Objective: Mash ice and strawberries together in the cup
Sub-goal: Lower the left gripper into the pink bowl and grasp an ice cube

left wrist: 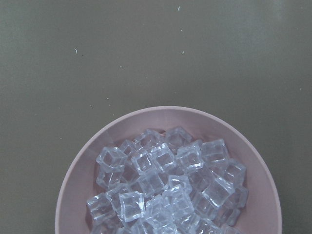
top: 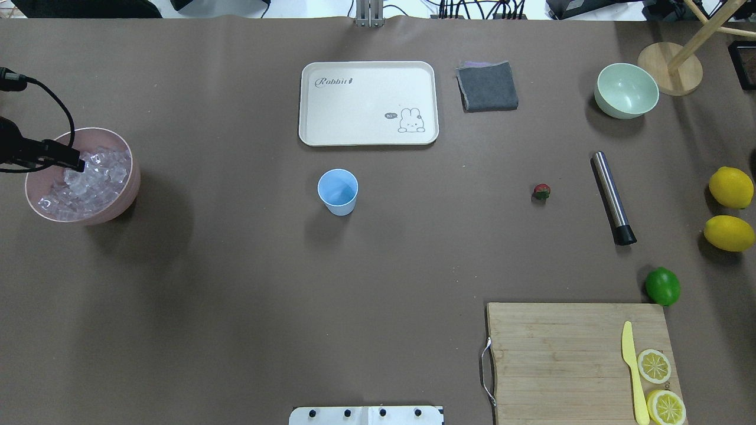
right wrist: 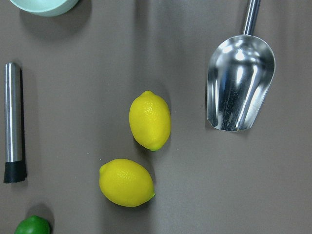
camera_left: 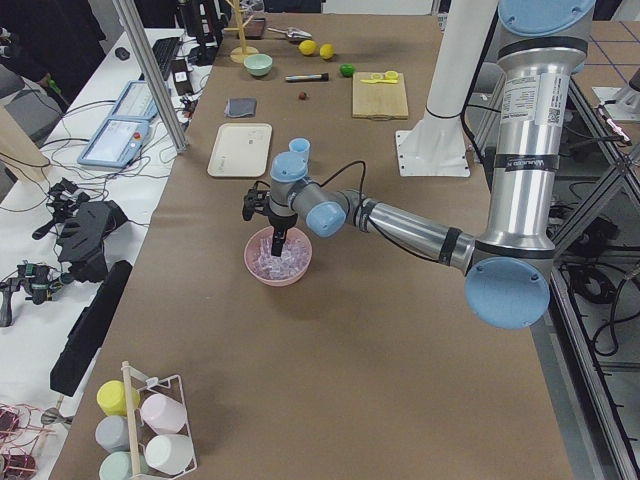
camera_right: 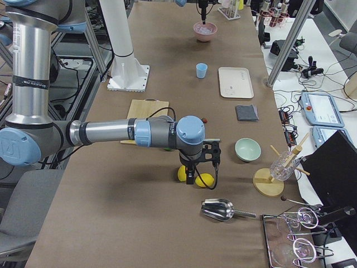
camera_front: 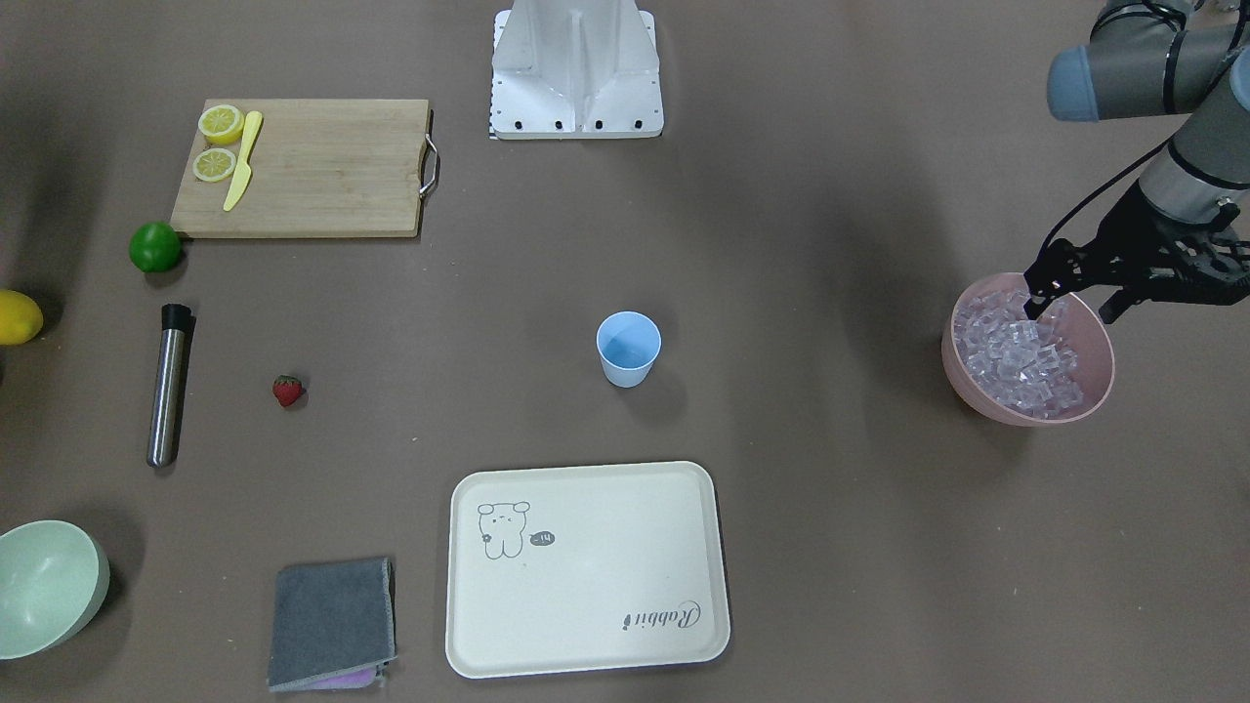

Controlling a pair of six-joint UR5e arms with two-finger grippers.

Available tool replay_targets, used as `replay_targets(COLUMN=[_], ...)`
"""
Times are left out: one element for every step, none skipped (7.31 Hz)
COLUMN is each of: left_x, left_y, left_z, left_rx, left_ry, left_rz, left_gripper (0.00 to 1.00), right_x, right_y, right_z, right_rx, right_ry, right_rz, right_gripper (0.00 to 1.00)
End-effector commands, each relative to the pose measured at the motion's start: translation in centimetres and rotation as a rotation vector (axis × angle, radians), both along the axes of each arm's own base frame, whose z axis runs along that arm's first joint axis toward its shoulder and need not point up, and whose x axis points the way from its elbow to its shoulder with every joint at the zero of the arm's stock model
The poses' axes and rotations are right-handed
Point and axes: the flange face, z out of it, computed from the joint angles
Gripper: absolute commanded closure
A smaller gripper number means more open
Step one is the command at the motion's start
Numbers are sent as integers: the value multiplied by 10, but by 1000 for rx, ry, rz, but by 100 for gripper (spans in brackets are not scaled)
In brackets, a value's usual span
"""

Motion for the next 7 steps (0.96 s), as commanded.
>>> replay_targets(left_x=[16,21,25,27,30,32,33], left_y=[2,4,4,3,4,2,1], left_z=[8,10,14,16,20,29,35], left_rx=[-12,-13,-16,-14,-11,-3,2], left_ry=[-13,-16,-20,-24,-22,-18,-14], left_rz=[19,28,38,46,52,54,54], left_gripper=[5,5,5,7,7,14,22], right_x=[0,0,0,0,0,0,0], right_y=[0,0,0,0,0,0,0], right_z=[0,0,0,0,0,-1,-1], right_rx=[0,1,0,1,1,3,3], right_ry=[0,0,0,0,0,0,0], right_rz=[0,0,0,0,0,0,0], right_gripper=[0,0,0,0,0,0,0])
